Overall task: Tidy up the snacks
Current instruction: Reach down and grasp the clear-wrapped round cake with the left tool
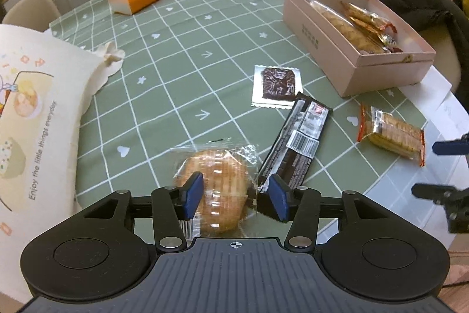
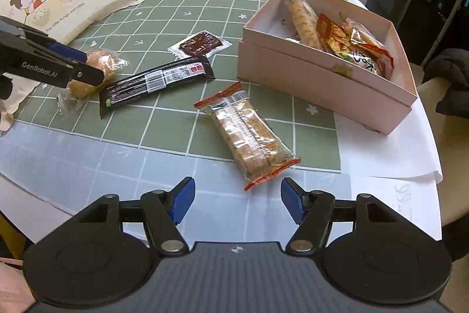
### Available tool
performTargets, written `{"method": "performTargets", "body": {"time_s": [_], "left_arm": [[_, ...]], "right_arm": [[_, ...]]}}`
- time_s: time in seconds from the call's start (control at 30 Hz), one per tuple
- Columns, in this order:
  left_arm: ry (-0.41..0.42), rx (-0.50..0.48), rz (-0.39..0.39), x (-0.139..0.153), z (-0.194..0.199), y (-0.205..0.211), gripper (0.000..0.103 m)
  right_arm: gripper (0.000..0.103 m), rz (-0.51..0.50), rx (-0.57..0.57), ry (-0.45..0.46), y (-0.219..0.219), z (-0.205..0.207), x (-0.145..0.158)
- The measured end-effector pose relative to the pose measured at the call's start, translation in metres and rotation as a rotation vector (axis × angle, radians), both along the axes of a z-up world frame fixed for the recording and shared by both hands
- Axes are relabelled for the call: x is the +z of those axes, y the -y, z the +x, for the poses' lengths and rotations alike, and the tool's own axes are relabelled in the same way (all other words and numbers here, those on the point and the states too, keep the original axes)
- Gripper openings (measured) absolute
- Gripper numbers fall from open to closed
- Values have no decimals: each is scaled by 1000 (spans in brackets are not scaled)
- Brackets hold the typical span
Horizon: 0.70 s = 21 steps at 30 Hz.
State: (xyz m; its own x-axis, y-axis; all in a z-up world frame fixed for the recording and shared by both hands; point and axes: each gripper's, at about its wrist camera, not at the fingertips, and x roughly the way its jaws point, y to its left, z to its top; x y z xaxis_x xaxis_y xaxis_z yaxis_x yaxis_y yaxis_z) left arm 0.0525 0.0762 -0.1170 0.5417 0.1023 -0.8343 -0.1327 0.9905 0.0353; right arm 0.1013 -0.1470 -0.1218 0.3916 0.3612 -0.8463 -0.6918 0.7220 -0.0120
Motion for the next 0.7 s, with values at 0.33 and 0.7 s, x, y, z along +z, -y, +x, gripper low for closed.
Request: {"method": "performTargets", "body": {"time_s": [0.33,0.7], "left_arm": [[19,36,-44,6,-9,-17,58],[-18,-41,-66,-2,-3,-9,85]], "right_arm": [[66,-53,49,-6,-16,-6,-10],[84,-21,9,-28,-14,1,-20]]}}
